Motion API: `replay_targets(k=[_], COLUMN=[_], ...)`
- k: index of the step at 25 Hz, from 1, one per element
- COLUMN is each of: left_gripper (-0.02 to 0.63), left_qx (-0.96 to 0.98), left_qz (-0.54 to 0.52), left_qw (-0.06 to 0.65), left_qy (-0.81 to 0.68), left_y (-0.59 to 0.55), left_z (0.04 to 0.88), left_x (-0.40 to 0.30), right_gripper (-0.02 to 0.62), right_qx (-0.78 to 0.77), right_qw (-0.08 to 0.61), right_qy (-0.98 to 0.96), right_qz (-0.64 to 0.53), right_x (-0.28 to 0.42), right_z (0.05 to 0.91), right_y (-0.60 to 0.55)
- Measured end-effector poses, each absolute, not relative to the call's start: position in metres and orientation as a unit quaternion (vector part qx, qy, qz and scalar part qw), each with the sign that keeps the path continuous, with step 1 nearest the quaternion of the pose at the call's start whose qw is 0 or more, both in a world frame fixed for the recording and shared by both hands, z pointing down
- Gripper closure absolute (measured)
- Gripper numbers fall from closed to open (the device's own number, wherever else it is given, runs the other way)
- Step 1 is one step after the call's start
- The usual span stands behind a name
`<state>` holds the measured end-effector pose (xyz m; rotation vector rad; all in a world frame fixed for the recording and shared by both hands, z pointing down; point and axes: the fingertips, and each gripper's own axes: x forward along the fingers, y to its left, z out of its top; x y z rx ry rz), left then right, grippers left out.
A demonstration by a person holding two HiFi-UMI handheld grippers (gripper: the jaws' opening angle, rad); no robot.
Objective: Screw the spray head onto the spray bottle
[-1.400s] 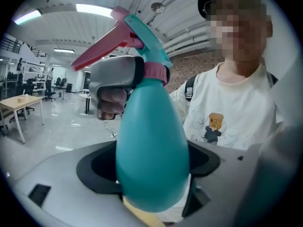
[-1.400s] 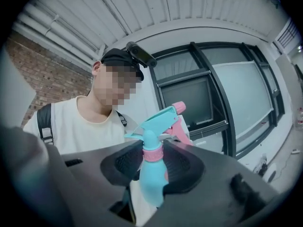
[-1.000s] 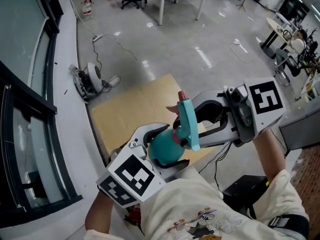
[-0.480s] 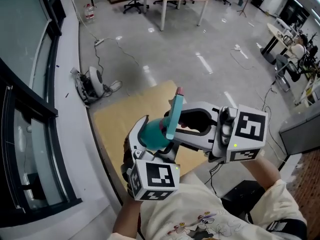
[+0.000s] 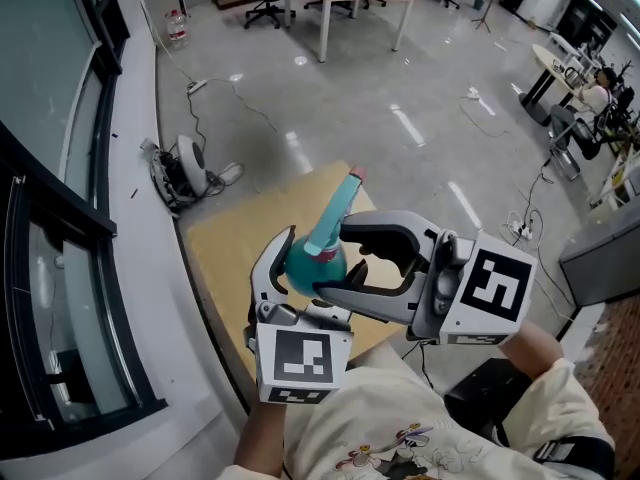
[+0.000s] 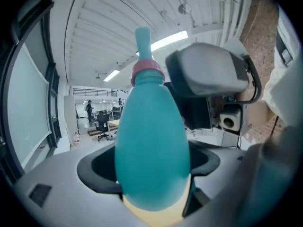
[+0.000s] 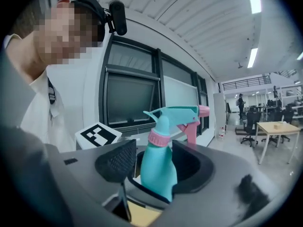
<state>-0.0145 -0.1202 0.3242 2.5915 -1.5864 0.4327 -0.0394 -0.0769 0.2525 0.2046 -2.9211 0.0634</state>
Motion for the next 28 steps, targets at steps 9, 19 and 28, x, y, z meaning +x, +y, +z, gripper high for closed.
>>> replay_targets(k=[9,19,28], left_gripper=[0.192,0.192,0.192], left_qx=[0.863,0.9,0.899], left_qz=[0.13,0.153,0.184], left_qw=[0.011,-0.031,-0.022], left_qy=[-0.488,-0.408,-0.397], left_y=[-0.126,-0.115,-0.099], left_z=[0.311,0.304,0.314], left_x=[-0.014,0.021,0.025], right_gripper=[0.351,0.287,0.448], right_qx=[0.062,-0.107,-0.187], right_qw=[0.12,0.078,0.117], right_qy=[-0.989,-0.988,-0.972], right_qz=[0.057,0.074,0.079], right_x=[0.014,0.015,-0.006], right_z=[0.253,0.204,0.219], right_y=[-0.083,-0.093,-0.068])
